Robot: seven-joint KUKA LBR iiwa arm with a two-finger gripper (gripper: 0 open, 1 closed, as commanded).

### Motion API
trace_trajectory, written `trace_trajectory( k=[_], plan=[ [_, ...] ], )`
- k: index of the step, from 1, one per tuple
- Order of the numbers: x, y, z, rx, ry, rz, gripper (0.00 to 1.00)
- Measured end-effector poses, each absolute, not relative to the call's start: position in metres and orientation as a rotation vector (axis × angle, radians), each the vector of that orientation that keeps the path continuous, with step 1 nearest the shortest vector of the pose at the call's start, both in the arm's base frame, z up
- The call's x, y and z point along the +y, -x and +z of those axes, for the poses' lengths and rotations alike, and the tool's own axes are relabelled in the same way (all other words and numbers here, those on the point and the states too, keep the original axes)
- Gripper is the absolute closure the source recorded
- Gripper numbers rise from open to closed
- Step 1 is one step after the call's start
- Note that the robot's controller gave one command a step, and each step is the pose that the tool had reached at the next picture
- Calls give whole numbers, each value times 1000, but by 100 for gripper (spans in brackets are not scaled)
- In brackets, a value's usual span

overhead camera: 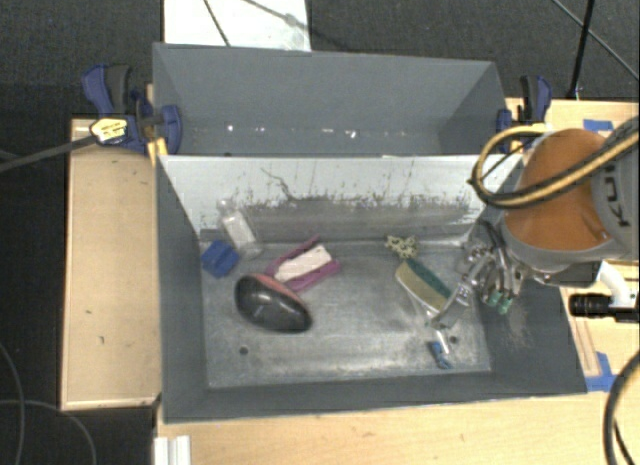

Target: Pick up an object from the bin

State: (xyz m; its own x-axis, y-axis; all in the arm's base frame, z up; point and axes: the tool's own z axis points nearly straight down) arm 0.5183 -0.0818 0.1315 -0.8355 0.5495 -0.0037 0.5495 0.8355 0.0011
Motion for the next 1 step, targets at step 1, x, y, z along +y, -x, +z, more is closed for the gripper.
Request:
trace_trajectory(
  k=[1],
  plan=[
    [-96,-563,174,3067,-644,0,0]
  ],
)
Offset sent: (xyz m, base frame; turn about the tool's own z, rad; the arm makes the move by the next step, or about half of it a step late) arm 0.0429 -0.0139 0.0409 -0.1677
